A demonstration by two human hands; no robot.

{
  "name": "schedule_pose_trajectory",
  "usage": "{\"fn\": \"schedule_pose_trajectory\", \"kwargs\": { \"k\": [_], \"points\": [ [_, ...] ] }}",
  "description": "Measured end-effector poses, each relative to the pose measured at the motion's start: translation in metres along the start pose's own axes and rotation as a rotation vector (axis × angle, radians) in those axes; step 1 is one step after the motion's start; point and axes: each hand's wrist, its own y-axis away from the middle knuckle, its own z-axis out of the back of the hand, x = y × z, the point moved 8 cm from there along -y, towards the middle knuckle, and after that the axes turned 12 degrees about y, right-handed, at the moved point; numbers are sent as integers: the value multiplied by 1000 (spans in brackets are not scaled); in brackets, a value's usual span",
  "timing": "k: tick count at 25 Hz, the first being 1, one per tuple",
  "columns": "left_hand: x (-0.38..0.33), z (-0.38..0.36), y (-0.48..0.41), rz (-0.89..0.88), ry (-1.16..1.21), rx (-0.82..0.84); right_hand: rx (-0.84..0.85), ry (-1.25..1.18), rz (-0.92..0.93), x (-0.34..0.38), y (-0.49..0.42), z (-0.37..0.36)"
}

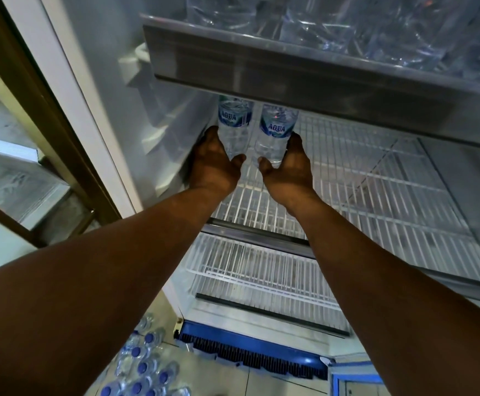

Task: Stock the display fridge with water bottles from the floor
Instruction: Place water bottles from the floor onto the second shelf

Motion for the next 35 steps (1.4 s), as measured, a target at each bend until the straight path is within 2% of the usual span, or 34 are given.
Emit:
{"fn": "schedule_pose_trajectory", "kwargs": {
  "k": [10,15,17,19,23,26,29,32,35],
  "points": [
    [5,-6,-2,50,11,63,12,22,15,-2,1,-3],
    [-5,7,17,78,-189,303,122,97,-63,-2,8,-1],
    [-24,33,43,19,-182,362,206,210,-106,-4,21,10],
    [-38,67,77,-65,-121,368,205,265,-80,3,45,30],
    [-38,129,157,-372,-43,327,89,-19,21,28,122,54],
    [8,168,211,-425,-160,359,90,127,212,57,194,42],
    [81,201,265,-311,-305,466,219,303,291,63,270,-12],
    [168,224,320,-164,-353,557,413,416,217,29,344,-94],
    [270,237,388,70,-359,644,672,464,65,-23,436,-194]
  ]
}}
